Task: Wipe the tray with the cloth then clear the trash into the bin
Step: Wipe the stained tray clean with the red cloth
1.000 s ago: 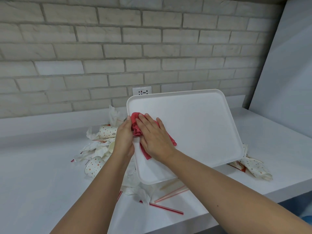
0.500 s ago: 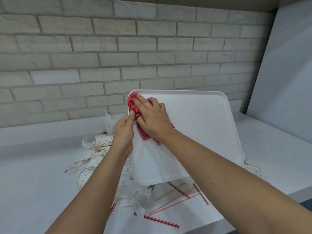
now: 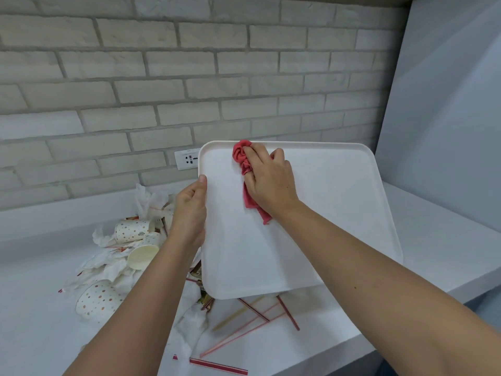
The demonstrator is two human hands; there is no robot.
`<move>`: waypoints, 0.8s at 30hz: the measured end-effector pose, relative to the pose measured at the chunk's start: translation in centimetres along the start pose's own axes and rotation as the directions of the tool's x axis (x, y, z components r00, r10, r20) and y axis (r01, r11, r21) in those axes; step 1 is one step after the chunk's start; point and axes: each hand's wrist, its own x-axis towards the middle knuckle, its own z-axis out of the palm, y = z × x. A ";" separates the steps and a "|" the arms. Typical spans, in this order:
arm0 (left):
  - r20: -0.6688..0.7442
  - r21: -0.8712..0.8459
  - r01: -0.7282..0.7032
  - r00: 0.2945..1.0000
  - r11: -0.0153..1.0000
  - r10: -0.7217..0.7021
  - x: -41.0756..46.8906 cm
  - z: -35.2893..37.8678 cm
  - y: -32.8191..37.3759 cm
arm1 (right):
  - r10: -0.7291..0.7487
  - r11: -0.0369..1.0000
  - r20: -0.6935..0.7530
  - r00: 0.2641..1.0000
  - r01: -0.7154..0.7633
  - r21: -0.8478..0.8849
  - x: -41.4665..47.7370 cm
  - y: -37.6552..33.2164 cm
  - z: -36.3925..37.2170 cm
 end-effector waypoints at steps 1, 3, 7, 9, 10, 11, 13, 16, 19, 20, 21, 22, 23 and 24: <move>-0.005 0.003 0.005 1.000 1.000 -0.005 0.2 0.5 -0.2 | 0.025 1.000 0.003 1.000 -0.025 -0.007 0.0 1.0 -0.2; -0.019 -0.005 0.002 1.000 1.000 -0.002 0.6 1.5 -0.6 | 0.068 0.997 -0.008 0.998 -0.068 -0.025 -0.2 2.9 -0.7; -0.019 -0.003 0.007 1.000 1.000 -0.007 0.9 3.6 -1.1 | 0.137 0.988 -0.010 0.991 -0.137 -0.068 -0.6 7.0 -1.7; -0.033 -0.002 0.004 0.999 1.000 -0.004 0.9 4.6 -1.3 | 0.190 0.977 -0.003 0.982 -0.190 -0.099 -0.9 9.1 -2.2; -0.039 -0.004 0.000 0.999 1.000 0.000 0.8 5.0 -1.4 | 0.231 0.967 0.009 0.973 -0.228 -0.111 -1.0 10.3 -2.4; -0.046 -0.007 -0.002 0.999 1.000 0.002 0.8 5.3 -1.6 | 0.278 0.954 0.019 0.960 -0.274 -0.122 -1.2 11.6 -2.6; -0.055 -0.013 -0.004 0.998 1.000 0.003 0.8 5.9 -1.9 | 0.367 0.921 0.032 0.930 -0.358 -0.151 -1.4 14.4 -3.1; -0.043 -0.026 0.000 0.999 1.000 -0.001 0.8 6.6 -2.2 | 0.443 0.885 0.048 0.895 -0.428 -0.183 -1.4 18.4 -4.0; -0.057 -0.042 0.006 0.998 0.999 -0.008 1.0 7.1 -2.5 | 0.504 0.850 0.047 0.862 -0.486 -0.204 -0.8 22.0 -5.1; -0.062 -0.047 0.007 0.998 0.999 -0.010 1.0 7.3 -2.5 | 0.520 0.840 0.049 0.853 -0.500 -0.213 -0.5 22.9 -5.5; -0.065 -0.049 0.006 0.998 0.999 -0.009 1.0 7.6 -2.6 | 0.527 0.834 0.055 0.848 -0.504 -0.222 -0.3 23.8 -5.8; -0.072 -0.049 0.002 0.997 0.999 -0.006 1.0 7.9 -2.7 | 0.527 0.834 0.062 0.848 -0.502 -0.228 0.0 24.5 -6.0; -0.081 -0.049 -0.002 0.997 0.999 -0.002 1.1 8.2 -2.8 | 0.525 0.836 0.070 0.848 -0.499 -0.227 0.2 25.0 -6.2; -0.091 -0.049 -0.005 0.996 0.999 0.001 1.1 8.4 -2.9 | 0.526 0.837 0.079 0.847 -0.500 -0.222 0.3 25.4 -6.3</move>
